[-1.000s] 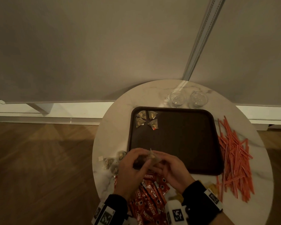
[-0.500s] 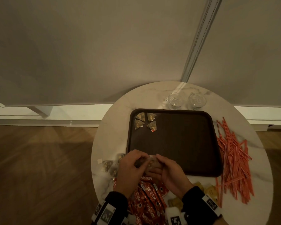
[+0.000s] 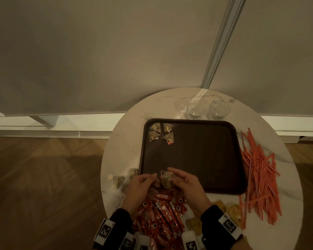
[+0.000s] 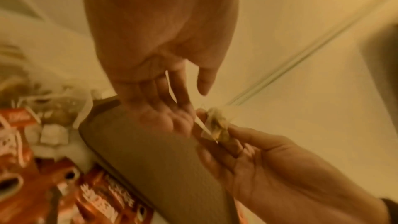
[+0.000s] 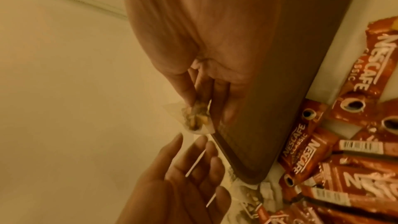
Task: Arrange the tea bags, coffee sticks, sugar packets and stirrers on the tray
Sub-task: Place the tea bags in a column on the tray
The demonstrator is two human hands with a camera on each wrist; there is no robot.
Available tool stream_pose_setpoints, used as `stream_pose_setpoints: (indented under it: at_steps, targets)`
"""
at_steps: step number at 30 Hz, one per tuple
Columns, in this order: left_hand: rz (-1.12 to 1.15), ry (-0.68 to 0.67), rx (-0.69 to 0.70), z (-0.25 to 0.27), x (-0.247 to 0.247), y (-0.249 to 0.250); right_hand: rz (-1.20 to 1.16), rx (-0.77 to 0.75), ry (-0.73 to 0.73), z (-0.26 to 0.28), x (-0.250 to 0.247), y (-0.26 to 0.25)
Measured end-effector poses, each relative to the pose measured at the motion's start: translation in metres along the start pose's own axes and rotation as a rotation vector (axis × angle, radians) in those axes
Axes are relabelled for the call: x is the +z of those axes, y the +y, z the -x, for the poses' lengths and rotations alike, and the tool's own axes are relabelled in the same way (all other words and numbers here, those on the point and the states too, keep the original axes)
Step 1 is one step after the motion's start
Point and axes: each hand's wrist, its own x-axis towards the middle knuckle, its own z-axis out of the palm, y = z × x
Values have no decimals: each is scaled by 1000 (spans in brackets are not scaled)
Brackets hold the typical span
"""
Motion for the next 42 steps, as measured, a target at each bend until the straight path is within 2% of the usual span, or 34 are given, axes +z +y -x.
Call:
stream_pose_setpoints:
  at_steps: [2, 5, 9, 12, 15, 18, 23, 27, 33, 37, 40, 42]
  targets:
    - [93, -144, -95, -2, 4, 2, 79, -35, 8, -2, -1, 2]
    - [176, -197, -63, -4, 13, -2, 160, -54, 6, -4, -2, 1]
    - [293, -156, -71, -11, 21, -13, 237, -81, 1, -9, -3, 5]
    - [299, -123, -64, -18, 23, -16, 279, -67, 14, -18, -5, 11]
    - [152, -74, -41, -37, 17, -12, 310, -42, 54, -33, -13, 19]
    - [-9, 14, -45, -73, 7, -6, 306, 50, 106, -51, -24, 23]
    - [-26, 172, -130, -130, 3, 2, 362, 150, 124, -73, -36, 30]
    - [-107, 271, -147, -151, 9, 7, 385, 180, 148, -83, -38, 30]
    - [-623, 325, 30, -142, 0, 2, 362, 171, 147, -82, -42, 29]
    - [-809, 304, 237, -134, -11, 10, 340, 180, 169, -84, -45, 29]
    - [-1053, 119, 418, -141, -17, 14, 335, 190, 174, -86, -46, 29]
    - [-1195, -28, 454, -153, -18, 15, 322, 191, 176, -86, -47, 32]
